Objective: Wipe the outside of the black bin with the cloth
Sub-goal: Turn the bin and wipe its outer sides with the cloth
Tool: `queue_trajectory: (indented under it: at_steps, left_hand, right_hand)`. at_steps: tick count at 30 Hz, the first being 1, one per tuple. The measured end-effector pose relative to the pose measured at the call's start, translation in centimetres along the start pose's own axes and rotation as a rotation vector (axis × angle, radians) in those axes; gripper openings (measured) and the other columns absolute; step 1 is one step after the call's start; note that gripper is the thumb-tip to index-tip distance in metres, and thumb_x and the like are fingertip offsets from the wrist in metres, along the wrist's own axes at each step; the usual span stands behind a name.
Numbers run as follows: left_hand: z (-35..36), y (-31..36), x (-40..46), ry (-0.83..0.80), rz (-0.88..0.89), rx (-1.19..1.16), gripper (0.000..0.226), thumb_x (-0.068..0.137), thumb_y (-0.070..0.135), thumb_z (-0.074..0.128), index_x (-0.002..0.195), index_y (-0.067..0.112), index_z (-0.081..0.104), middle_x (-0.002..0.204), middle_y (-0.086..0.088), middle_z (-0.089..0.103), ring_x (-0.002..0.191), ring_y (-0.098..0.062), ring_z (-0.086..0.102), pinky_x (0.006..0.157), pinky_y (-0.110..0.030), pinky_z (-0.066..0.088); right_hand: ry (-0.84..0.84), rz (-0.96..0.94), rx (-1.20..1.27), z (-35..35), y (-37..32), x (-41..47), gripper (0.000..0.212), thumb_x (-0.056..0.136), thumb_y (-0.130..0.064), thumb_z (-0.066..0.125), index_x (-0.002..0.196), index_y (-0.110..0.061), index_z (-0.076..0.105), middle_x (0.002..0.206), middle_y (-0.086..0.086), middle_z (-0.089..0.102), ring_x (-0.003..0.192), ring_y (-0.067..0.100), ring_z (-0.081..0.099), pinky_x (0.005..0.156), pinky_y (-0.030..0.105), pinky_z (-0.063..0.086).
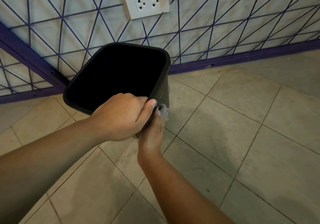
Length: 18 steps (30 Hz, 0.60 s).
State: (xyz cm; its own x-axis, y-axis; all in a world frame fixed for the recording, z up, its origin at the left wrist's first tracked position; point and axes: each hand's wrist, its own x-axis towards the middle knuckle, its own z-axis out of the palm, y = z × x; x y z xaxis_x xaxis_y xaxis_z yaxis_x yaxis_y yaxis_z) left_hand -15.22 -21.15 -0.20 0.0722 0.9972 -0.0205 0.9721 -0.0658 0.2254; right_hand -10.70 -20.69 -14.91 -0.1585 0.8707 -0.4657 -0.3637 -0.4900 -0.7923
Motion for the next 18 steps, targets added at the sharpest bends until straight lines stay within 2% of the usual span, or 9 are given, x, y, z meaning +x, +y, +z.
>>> queue_trajectory:
  at_steps: [2,6,9,11,14,16,18]
  left_hand:
    - [0.0,0.0,-0.1,0.000,0.008,0.009,0.044,0.097,0.048,0.018,0.063,0.031,0.039,0.052,0.006,0.047,0.047,-0.010,0.046,0.051,-0.023,0.026]
    - [0.0,0.2,-0.1,0.014,0.008,0.003,0.047,0.099,0.047,0.016,0.063,0.030,0.041,0.051,0.006,0.046,0.046,-0.009,0.045,0.050,-0.025,0.027]
    - [0.0,-0.1,-0.1,0.017,0.010,0.001,0.048,0.100,0.047,0.018,0.062,0.029,0.041,0.050,0.005,0.044,0.044,-0.009,0.045,0.050,-0.026,0.027]
    - [-0.1,0.0,-0.1,0.017,0.013,0.009,0.048,0.100,0.047,0.017,0.062,0.030,0.040,0.049,0.005,0.044,0.044,-0.009,0.044,0.050,-0.026,0.027]
    - [0.0,0.1,-0.1,0.019,0.002,0.003,0.048,0.100,0.046,0.017,0.061,0.029,0.040,0.050,0.005,0.044,0.045,-0.009,0.044,0.050,-0.027,0.027]
    - [0.0,0.1,-0.2,0.020,-0.006,-0.012,0.050,0.101,0.047,0.017,0.061,0.029,0.041,0.050,0.005,0.045,0.046,-0.010,0.045,0.051,-0.028,0.028]
    - [-0.1,0.0,-0.1,0.022,-0.002,-0.004,0.049,0.101,0.047,0.017,0.061,0.030,0.040,0.049,0.005,0.044,0.045,-0.010,0.044,0.051,-0.028,0.029]
  right_hand:
    - [0.012,-0.025,-0.029,-0.6,0.4,0.3,0.086,0.090,-0.075,0.028,0.167,-0.038,0.027,0.173,-0.006,0.032,0.163,0.017,0.021,0.133,0.054,0.017]
    - [0.033,0.056,-0.016,-0.9,0.8,1.8,0.098,0.076,-0.084,0.030,0.164,-0.040,0.034,0.172,-0.007,0.036,0.163,0.018,0.023,0.133,0.052,0.019]
    - [-0.029,-0.040,-0.065,-0.6,-0.4,-1.4,0.093,0.086,-0.076,0.025,0.170,-0.036,0.019,0.178,-0.008,0.019,0.165,0.012,0.011,0.135,0.046,0.011]
    - [0.028,-0.012,-0.047,-0.8,0.2,-0.3,0.085,0.092,-0.073,0.027,0.169,-0.037,0.020,0.178,-0.005,0.017,0.166,0.017,0.010,0.135,0.051,0.011]
    - [0.045,0.122,0.006,-0.5,-0.6,0.5,0.099,0.078,-0.082,0.033,0.168,-0.040,0.024,0.176,-0.006,0.025,0.166,0.022,0.013,0.133,0.058,0.017]
    - [-0.028,0.045,-0.068,-0.1,-1.7,-1.8,0.094,0.084,-0.075,0.030,0.170,-0.038,0.017,0.177,-0.011,0.017,0.165,0.015,0.009,0.134,0.054,0.017]
    - [-0.023,-0.054,-0.082,-0.8,-1.7,-2.6,0.080,0.098,-0.063,0.025,0.170,-0.033,0.010,0.178,-0.012,0.009,0.165,0.011,0.001,0.136,0.046,0.009]
